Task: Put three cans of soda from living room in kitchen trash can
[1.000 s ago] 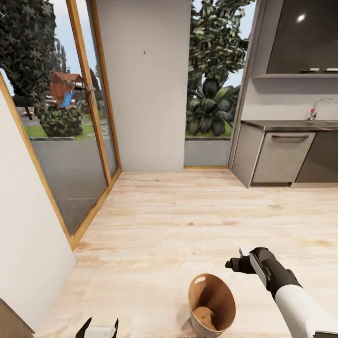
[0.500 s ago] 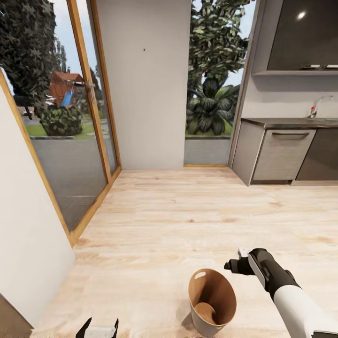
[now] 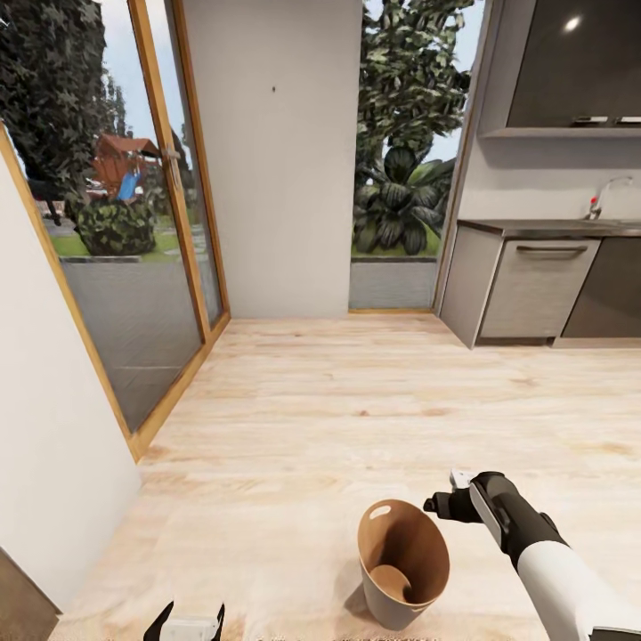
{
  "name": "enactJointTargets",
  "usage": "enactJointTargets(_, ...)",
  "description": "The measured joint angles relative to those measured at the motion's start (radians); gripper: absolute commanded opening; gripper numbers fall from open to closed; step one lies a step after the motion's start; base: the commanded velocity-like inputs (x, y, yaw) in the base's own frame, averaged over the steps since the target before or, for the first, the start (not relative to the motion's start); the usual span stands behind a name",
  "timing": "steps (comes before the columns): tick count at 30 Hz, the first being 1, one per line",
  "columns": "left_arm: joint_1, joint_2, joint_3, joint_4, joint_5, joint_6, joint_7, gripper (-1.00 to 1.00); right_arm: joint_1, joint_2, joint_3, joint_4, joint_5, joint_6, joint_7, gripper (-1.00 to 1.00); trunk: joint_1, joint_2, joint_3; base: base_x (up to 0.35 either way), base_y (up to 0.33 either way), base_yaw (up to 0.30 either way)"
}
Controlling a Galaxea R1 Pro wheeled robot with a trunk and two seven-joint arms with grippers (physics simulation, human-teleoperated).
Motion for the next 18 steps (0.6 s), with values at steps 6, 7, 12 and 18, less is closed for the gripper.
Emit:
enactJointTargets(6,0.0,0.0,0.0,-0.003,0.0,0.0,0.0,1.0,0.0,0.0,-0.004,-0.001,-0.001,0.0,0.0,1.0,0.015,-0.028,-0.013,0.0,0.0,0.0)
enactJointTargets(7,0.0,0.0,0.0,-0.004,0.0,0.0,0.0,1.0,0.0,0.0,-0.005,-0.001,-0.001,0.0,0.0,1.0,0.015,-0.028,-0.013,0.0,0.0,0.0)
enactJointTargets(12,0.0,0.0,0.0,-0.008,0.0,-0.001,0.0,1.0,-0.001,0.0,-0.005,-0.002,-0.001,0.0,0.0,1.0,0.015,-0.028,-0.013,0.0,0.0,0.0)
enactJointTargets(18,0.0,0.0,0.0,-0.01,0.0,-0.001,0.0,1.0,0.0,0.0,-0.005,-0.002,-0.001,0.0,0.0,1.0,0.023,-0.042,-0.019,0.0,0.0,0.0)
